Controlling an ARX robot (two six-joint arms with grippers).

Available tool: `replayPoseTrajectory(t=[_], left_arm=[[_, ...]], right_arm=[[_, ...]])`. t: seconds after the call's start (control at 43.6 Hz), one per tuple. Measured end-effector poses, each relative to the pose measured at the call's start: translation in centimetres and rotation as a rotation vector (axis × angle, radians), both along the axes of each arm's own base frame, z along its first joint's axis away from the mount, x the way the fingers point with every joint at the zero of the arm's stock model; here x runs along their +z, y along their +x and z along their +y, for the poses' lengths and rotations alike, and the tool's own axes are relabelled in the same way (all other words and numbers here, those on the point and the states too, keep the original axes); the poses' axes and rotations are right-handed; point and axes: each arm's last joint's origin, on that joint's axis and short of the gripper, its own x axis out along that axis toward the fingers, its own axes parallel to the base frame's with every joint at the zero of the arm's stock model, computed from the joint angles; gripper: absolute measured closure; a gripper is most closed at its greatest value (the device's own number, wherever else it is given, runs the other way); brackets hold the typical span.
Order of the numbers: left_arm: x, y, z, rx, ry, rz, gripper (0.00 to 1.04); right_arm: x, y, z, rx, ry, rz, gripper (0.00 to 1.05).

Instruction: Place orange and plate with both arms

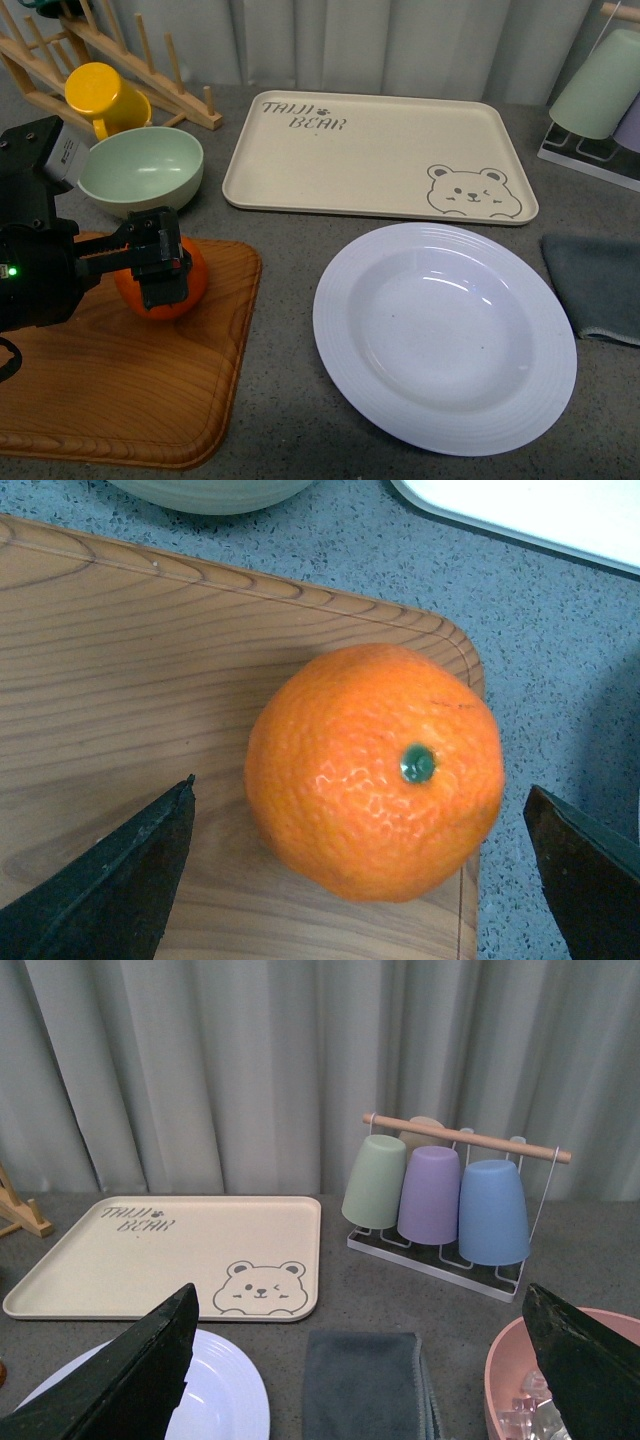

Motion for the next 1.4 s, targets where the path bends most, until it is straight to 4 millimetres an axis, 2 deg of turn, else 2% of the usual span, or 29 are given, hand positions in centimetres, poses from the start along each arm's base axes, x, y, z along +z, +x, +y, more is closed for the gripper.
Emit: replayPoseTrajectory(t=[0.069, 0.229, 0.321, 0.459, 0.596, 0.665, 0.826, 0.918, 1.032, 1.216, 1.399], left_arm=[[-0.1, 0.2, 0.1, 0.003, 0.001, 0.002, 0.08], [-0.1, 0.3, 0.0, 0.001, -0.009, -0.002, 0.32], [-0.1, 0.3, 0.0, 0.001, -0.012, -0.001, 0.4], [0.0, 0.3, -0.1, -0.001, -0.013, -0.006, 0.45], [1.0, 0.1, -1.1, -0.033, -0.026, -0.031, 0.46], [1.6, -0.2, -1.9, -0.051, -0.041, -0.045, 0.47], [3.4, -1.0, -6.6, -0.16, -0.082, -0.085, 0.47], [3.6, -1.5, -9.4, -0.219, -0.109, -0.083, 0.47], [3.7, -1.8, -11.6, -0.255, -0.125, -0.078, 0.47], [2.8, -1.8, -14.8, -0.307, -0.121, -0.062, 0.47], [1.0, -1.5, -16.1, -0.305, -0.102, -0.023, 0.47]], right_arm=[[0.0, 0.0, 0.0, 0.0, 0.0, 0.0, 0.09], [0.0, 0.0, 0.0, 0.0, 0.0, 0.0, 0.09], [0.0, 0.0, 0.0, 0.0, 0.0, 0.0, 0.09], [0.0, 0.0, 0.0, 0.0, 0.0, 0.0, 0.09], [0.0, 0.0, 0.0, 0.0, 0.0, 0.0, 0.09], [0.0, 0.0, 0.0, 0.0, 0.0, 0.0, 0.09], [0.0, 0.0, 0.0, 0.0, 0.0, 0.0, 0.09], [0.0, 0.0, 0.0, 0.0, 0.0, 0.0, 0.09], [0.0, 0.0, 0.0, 0.0, 0.0, 0.0, 0.09], [0.0, 0.0, 0.0, 0.0, 0.0, 0.0, 0.09], [0.0, 0.0, 0.0, 0.0, 0.0, 0.0, 0.09]])
